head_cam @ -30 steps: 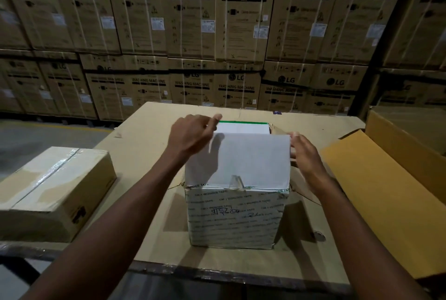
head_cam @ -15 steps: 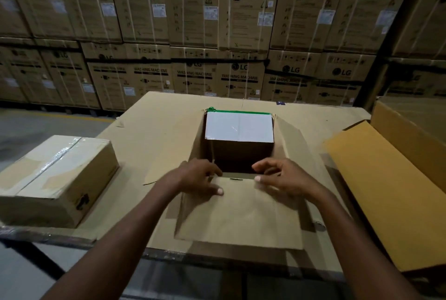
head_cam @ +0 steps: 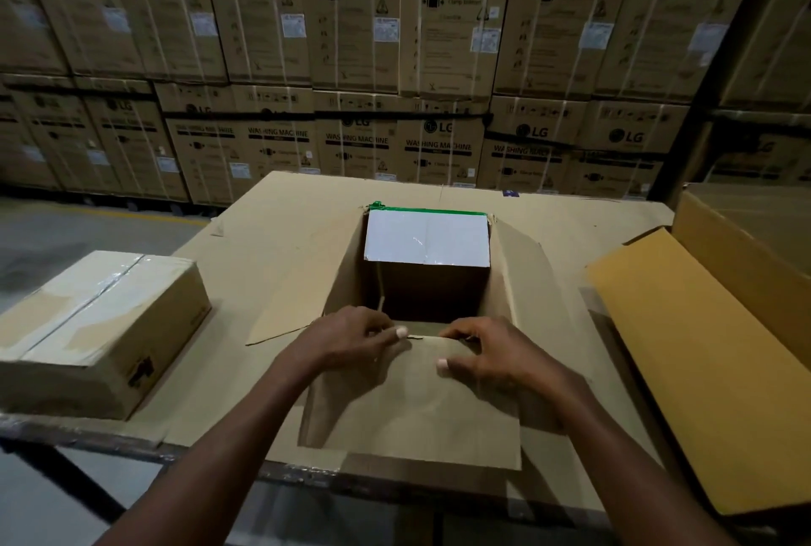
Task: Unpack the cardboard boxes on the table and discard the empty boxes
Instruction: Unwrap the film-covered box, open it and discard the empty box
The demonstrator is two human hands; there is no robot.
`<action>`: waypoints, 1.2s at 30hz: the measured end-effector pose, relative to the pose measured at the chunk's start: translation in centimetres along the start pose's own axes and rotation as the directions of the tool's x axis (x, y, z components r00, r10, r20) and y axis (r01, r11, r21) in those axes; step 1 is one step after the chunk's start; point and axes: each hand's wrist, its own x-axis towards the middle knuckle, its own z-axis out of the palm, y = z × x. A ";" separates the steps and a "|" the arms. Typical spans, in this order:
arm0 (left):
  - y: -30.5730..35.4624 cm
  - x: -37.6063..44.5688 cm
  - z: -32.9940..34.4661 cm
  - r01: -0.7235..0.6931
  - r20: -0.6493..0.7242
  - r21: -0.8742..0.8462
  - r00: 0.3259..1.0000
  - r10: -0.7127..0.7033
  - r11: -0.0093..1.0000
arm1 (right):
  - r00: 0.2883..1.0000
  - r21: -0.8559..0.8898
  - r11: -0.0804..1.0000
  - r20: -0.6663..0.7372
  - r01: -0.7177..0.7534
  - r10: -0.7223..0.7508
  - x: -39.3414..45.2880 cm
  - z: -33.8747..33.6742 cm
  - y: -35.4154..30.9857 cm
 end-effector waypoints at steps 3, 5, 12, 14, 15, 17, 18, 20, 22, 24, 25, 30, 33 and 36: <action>0.8 1.2 -0.6 0.015 -0.076 -0.009 0.997 -0.016 1.000 | 0.999 0.082 0.996 -0.035 0.039 -0.037 0.9 -1.4 -0.2; 1.0 2.8 -0.9 0.027 -0.103 -0.012 0.994 -0.028 1.000 | 0.996 0.016 0.999 -0.074 0.047 -0.046 2.7 -2.5 -0.2; -1.3 12.2 -0.1 0.099 0.038 0.086 0.994 -0.102 0.991 | 0.995 -0.265 0.962 0.054 -0.068 0.086 11.6 -3.3 1.0; -2.4 14.8 0.4 0.121 0.101 0.128 0.986 -0.134 0.984 | 0.985 -0.336 0.936 0.091 -0.105 0.144 13.8 -3.0 1.7; -2.9 16.0 0.9 0.126 0.125 0.144 0.982 -0.145 0.981 | 0.980 -0.360 0.925 0.103 -0.125 0.173 14.8 -2.8 2.1; -4.0 18.0 1.8 0.141 0.162 0.172 0.972 -0.170 0.975 | 0.966 -0.394 0.904 0.118 -0.166 0.228 16.6 -2.4 2.9; -4.5 18.9 2.2 0.149 0.183 0.191 0.966 -0.184 0.970 | 0.958 -0.411 0.893 0.128 -0.184 0.256 17.3 -2.2 3.2; -5.3 20.3 3.0 0.166 0.226 0.259 0.947 -0.227 0.951 | 0.936 -0.468 0.861 0.170 -0.197 0.307 18.5 -1.7 3.5; -5.8 21.2 3.4 0.181 0.244 0.342 0.931 -0.273 0.922 | 0.911 -0.534 0.827 0.228 -0.179 0.344 19.4 -1.1 3.6; -5.8 21.5 3.3 0.179 0.254 0.375 0.924 -0.286 0.910 | 0.891 -0.552 0.813 0.255 -0.186 0.377 20.0 -0.6 3.6; -5.6 21.4 3.0 0.174 0.251 0.375 0.927 -0.280 0.911 | 0.891 -0.549 0.813 0.248 -0.195 0.381 20.2 -0.5 3.7; -4.3 19.8 0.2 0.102 0.065 0.326 0.989 -0.130 0.940 | 0.927 -0.482 0.845 0.152 -0.233 0.342 20.4 -1.2 3.2; -3.3 19.0 -1.5 0.062 -0.154 0.346 0.988 -0.009 0.936 | 0.973 -0.444 0.870 -0.022 -0.215 0.229 20.2 -3.1 2.3; -3.2 20.7 -3.9 0.025 -0.283 0.300 0.957 0.064 0.954 | 0.970 -0.417 0.885 -0.209 -0.206 0.127 21.3 -5.4 1.5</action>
